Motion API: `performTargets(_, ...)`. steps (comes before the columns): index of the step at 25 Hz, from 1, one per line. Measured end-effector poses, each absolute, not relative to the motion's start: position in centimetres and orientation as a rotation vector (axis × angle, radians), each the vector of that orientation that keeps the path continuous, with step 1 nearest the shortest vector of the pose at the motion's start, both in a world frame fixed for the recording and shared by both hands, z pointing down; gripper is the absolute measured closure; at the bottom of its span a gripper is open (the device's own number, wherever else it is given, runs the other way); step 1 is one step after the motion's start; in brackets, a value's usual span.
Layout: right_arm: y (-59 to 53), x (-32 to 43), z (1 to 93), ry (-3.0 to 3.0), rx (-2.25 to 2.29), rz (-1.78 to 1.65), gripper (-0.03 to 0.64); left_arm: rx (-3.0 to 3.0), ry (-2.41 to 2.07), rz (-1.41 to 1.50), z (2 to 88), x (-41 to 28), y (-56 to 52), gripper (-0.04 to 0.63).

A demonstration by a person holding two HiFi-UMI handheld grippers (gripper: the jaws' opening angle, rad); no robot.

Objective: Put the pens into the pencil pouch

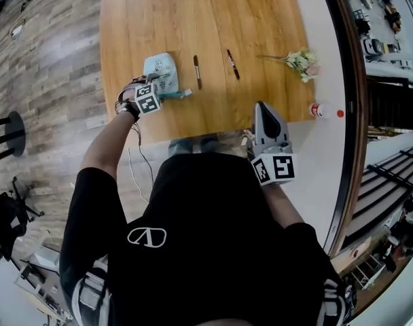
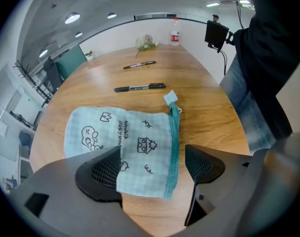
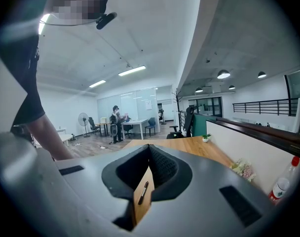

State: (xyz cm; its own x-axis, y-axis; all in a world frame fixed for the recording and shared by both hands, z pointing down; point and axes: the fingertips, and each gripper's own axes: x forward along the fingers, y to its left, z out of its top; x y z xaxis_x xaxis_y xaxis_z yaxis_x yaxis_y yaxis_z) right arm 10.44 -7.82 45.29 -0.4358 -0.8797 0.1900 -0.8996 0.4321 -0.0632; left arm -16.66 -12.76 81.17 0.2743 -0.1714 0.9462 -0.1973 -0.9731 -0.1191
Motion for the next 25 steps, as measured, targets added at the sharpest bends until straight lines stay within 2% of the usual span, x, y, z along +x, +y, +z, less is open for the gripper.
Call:
performTargets(3,-7.8,10.5,45.4,-2.543,1.587,0.238,0.618,2.464,-0.348,1.854,81.7,-16.9,-12.6,0.211)
performTargets(5,-7.6,10.6,45.3,-2.539,1.588,0.237,0.618,2.448,-0.337,1.862,81.5,-17.0,-12.4,0.338)
performTargets(7,-7.4,10.6,45.4,-2.533,1.591,0.239,0.618,2.432,-0.319,1.876,81.5,-16.9,-12.2,0.498)
performTargets(9,-7.3,10.7,45.6,-2.527,1.593,0.246,0.618,2.419,-0.305,1.875,81.6,-16.8,-12.0,0.556)
performTargets(17,-7.7,10.9,45.7,-2.538,1.597,0.247,0.618,2.401,-0.347,1.771,80.5,-15.9,-12.8,0.572)
performTargets(25,-8.0,10.9,45.2,-2.566,1.615,0.251,0.618,2.431,-0.584,1.409,74.3,-14.6,-14.0,0.577)
